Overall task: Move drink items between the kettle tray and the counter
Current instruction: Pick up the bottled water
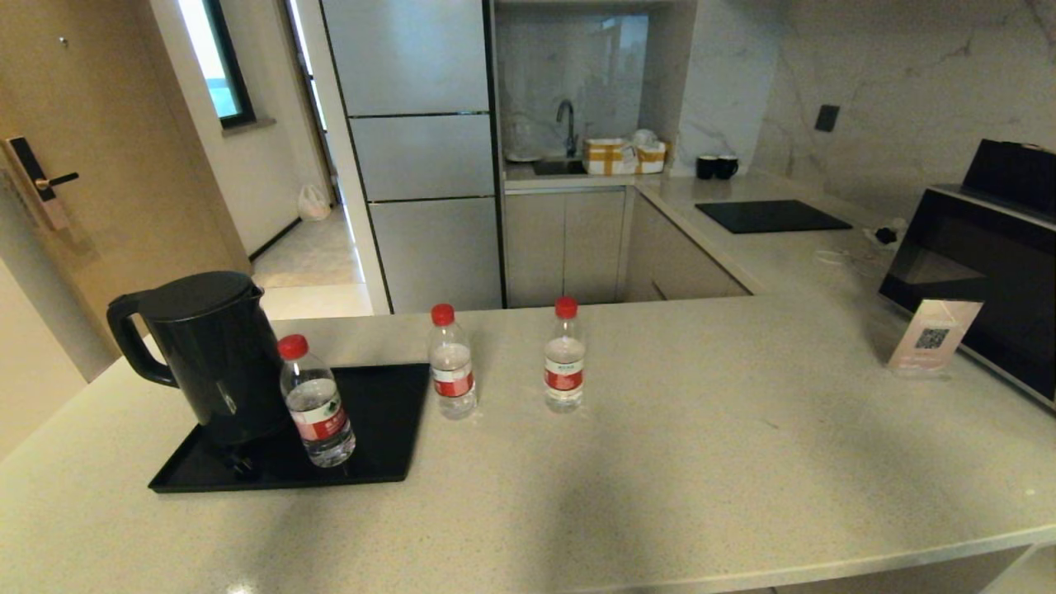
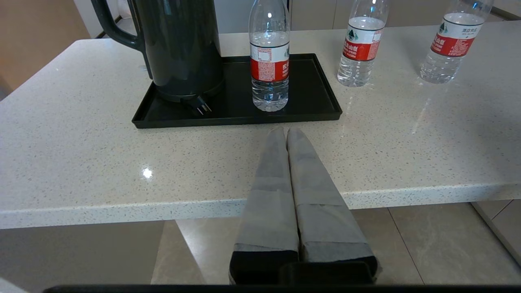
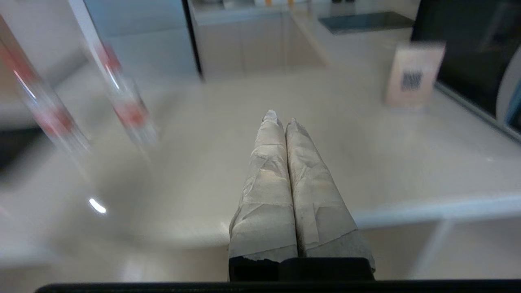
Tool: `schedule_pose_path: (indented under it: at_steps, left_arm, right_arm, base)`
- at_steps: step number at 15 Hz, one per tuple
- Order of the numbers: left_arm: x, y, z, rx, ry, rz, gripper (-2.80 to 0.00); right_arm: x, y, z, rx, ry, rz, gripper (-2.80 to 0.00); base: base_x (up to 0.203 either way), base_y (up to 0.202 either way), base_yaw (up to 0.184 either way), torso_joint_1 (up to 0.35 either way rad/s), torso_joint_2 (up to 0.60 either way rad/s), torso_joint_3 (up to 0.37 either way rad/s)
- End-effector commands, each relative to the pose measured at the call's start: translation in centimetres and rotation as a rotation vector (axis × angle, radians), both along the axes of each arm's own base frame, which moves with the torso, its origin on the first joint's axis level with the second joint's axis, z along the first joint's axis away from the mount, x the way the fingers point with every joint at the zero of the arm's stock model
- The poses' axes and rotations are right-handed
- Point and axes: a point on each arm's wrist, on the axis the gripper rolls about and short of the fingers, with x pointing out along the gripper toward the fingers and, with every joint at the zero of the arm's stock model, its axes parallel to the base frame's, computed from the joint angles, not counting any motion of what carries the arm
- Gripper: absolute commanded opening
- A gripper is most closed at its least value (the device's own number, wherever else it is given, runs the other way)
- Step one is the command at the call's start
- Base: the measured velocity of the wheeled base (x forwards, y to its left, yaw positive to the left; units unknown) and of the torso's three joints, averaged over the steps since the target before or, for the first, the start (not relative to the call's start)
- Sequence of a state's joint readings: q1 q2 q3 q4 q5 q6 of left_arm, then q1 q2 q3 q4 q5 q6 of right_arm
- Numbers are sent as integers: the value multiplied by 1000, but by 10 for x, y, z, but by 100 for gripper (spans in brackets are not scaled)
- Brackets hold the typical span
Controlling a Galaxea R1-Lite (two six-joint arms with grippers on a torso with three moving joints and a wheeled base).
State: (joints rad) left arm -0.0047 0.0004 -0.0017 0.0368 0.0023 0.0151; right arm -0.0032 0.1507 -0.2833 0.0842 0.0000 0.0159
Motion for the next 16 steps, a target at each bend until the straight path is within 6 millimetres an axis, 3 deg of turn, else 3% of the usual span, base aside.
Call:
schedule_pose_path:
  at_steps: [1, 2, 4, 8, 11, 13, 14, 16]
  left_arm:
    - [0, 0, 0, 0, -1, 1, -280]
    - [0, 0, 0, 0, 0, 1, -280]
    - [0, 0, 0, 0, 0, 1, -280]
    - [0, 0, 0, 0, 0, 1, -280]
    - [0, 0, 0, 0, 0, 1, -280]
    - [0, 0, 0, 0, 0, 1, -280]
    - [0, 0, 0, 0, 0, 1, -280]
    - [0, 0, 0, 0, 0, 1, -280]
  right_arm:
    - [40, 0, 65, 90, 128, 6, -280]
    - [63, 1, 76, 119, 220, 25, -280]
    - [112, 3, 74, 154, 434, 93, -280]
    - [217, 29, 22, 151, 810, 260, -280]
    - [281, 66, -28, 108, 848, 383, -280]
    - [310, 90, -57, 69, 819, 458, -280]
    - [321, 101, -64, 42, 772, 498, -280]
    - [340, 121, -60, -2, 676, 566, -280]
  base:
    - [0, 0, 0, 0, 0, 0]
    - [0, 0, 0, 0, 0, 0]
    - [0, 0, 0, 0, 0, 0]
    - [0, 0, 0, 0, 0, 0]
    - [0, 0, 0, 0, 0, 0]
    - [0, 0, 0, 0, 0, 0]
    - [0, 0, 0, 0, 0, 0]
    - [0, 0, 0, 0, 0, 0]
